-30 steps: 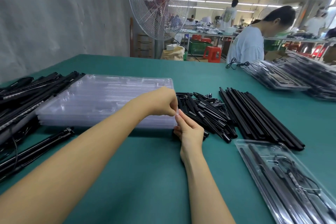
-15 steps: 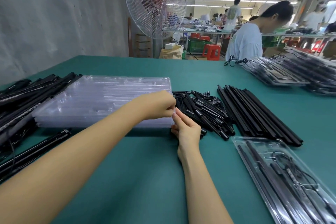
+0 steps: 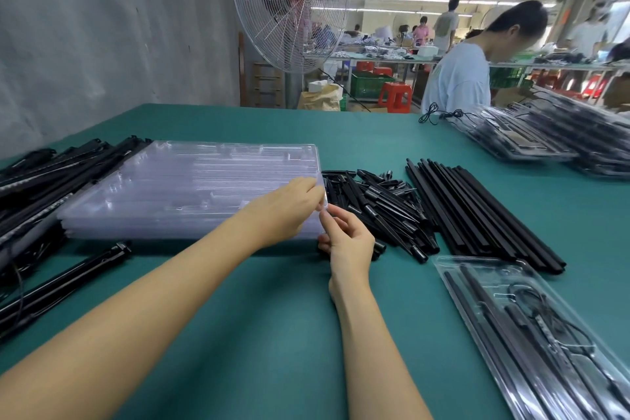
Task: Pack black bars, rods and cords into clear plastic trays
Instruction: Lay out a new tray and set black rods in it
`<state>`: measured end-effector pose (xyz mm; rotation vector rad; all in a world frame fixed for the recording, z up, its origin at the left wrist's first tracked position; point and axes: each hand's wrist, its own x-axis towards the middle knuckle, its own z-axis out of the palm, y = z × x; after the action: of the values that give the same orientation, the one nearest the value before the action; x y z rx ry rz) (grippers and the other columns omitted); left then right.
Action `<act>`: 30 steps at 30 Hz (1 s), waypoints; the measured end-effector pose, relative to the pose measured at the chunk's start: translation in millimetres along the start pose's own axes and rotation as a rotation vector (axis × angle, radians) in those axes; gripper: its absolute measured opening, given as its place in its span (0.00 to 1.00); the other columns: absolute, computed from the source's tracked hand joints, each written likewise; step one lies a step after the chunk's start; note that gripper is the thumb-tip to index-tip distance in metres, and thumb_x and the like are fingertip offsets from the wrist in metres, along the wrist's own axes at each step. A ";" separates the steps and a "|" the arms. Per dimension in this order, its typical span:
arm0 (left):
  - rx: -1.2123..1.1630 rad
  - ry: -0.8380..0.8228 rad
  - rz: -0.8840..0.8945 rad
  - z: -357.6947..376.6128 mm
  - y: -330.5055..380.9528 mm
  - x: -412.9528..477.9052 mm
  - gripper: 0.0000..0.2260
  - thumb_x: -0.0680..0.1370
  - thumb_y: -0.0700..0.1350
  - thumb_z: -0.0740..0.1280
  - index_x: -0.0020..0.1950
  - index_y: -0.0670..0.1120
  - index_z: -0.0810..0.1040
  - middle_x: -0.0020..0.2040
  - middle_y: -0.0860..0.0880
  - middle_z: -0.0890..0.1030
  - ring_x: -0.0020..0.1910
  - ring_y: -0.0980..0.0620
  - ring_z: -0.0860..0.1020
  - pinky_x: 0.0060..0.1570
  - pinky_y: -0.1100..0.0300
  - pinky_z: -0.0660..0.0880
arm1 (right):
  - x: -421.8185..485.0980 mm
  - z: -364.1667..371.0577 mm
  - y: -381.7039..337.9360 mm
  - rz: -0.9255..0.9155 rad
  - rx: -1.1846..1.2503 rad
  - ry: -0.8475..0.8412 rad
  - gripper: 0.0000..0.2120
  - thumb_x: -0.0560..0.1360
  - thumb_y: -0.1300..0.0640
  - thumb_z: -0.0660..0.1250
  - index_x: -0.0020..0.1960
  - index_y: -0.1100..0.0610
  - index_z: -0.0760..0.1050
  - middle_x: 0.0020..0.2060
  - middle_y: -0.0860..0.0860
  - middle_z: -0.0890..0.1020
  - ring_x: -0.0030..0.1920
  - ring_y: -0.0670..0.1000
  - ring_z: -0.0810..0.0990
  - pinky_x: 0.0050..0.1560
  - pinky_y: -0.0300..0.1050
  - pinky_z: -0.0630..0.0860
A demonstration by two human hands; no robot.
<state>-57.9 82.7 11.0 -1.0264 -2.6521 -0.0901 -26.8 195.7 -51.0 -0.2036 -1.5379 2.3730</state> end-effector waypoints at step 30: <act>-0.331 -0.028 -0.118 1.4 -13.3 11.1 0.12 0.79 0.32 0.59 0.44 0.49 0.70 0.40 0.59 0.68 0.39 0.67 0.69 0.42 0.76 0.66 | -0.1 -0.3 -3.3 0.059 0.072 0.005 0.05 0.71 0.61 0.72 0.46 0.53 0.83 0.38 0.48 0.83 0.27 0.42 0.73 0.31 0.34 0.72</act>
<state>-74.8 80.2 13.5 -0.9675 -2.7812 -0.5598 -26.0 197.1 -48.2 -0.2409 -1.4609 2.4665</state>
